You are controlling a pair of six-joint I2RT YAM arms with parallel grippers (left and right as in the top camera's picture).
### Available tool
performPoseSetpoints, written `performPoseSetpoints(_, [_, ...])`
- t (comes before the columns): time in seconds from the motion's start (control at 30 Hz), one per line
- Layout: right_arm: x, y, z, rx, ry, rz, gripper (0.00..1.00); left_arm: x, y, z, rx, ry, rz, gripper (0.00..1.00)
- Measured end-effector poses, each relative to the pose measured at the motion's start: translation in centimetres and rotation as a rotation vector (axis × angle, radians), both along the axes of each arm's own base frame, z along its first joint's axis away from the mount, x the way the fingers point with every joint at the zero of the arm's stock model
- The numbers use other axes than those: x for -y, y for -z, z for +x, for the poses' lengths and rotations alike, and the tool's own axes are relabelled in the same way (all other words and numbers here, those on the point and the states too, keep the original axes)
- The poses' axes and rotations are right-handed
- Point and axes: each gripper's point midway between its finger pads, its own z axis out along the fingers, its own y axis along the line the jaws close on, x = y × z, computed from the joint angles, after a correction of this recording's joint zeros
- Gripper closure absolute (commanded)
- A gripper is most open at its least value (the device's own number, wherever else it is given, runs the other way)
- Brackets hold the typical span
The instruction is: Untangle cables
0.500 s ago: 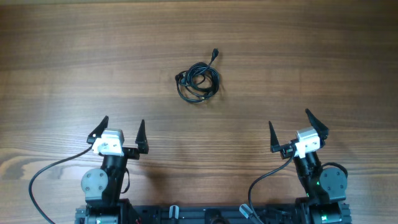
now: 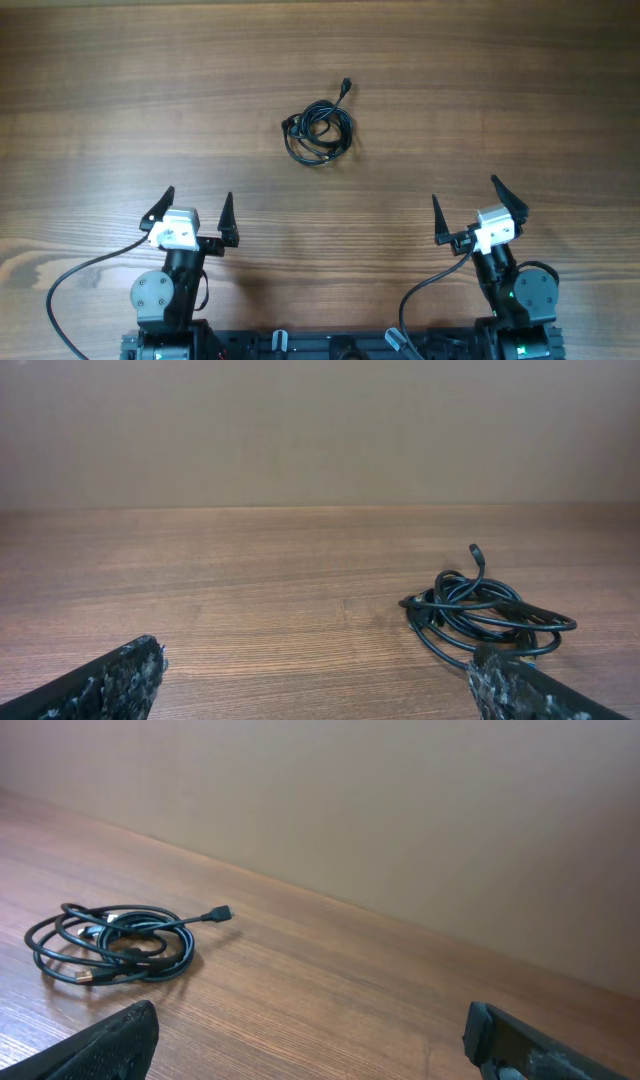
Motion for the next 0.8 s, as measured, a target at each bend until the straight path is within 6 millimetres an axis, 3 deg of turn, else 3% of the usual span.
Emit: performPoseSetpoints(0.8, [-0.56, -0.02, -0.16, -0.008, -0.034, 0.033, 0.0, -0.02, -0.75, 0.04, 0.032, 0.0, 0.016, 0.0])
